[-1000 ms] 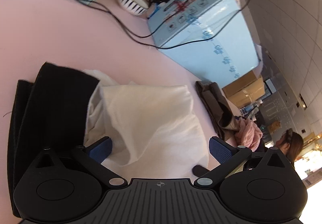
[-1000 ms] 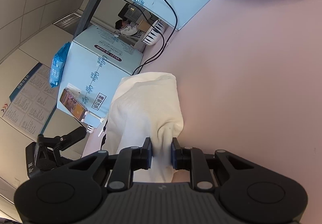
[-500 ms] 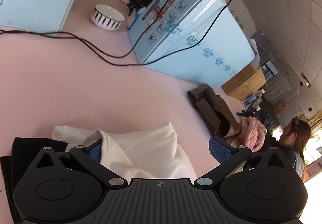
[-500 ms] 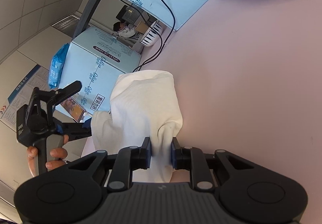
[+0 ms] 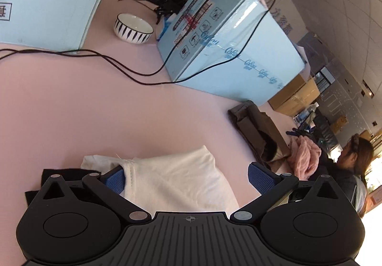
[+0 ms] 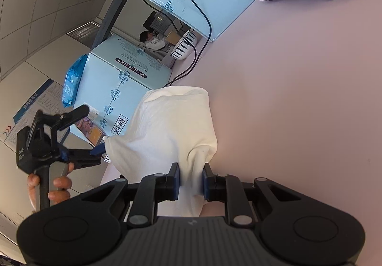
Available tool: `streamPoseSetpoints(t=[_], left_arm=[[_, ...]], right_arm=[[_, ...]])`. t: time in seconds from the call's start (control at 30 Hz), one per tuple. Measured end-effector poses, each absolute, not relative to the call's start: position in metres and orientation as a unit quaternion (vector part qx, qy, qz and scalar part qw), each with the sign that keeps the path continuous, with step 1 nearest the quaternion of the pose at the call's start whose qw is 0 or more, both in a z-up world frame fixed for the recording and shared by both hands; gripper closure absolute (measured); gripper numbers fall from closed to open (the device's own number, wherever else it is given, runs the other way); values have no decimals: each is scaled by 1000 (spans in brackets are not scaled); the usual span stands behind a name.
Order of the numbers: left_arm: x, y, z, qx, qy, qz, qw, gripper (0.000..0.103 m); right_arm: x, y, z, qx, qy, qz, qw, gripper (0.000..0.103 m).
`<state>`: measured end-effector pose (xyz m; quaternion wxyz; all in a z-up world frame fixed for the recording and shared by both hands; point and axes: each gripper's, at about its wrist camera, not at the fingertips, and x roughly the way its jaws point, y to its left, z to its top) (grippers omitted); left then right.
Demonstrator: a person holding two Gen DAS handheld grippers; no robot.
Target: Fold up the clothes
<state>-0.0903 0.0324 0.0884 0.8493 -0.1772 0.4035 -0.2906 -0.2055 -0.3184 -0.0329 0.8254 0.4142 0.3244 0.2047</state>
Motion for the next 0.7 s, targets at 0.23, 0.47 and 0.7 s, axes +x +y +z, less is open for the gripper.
streamPoseSetpoints(t=[0.23,0.47,0.7], left_arm=[[-122,40,59,-195,412,-258,852,0],[-140,8,54,-130,418,-304,846,0],[-125,10,28,-148,438,-287,839,0]], right_arm=[[-206,-314,-31,404,325,194,833,85],[-204,-314,-30,410,331,186,829,85],[-208,-306,-29,417,319,152,837,88]])
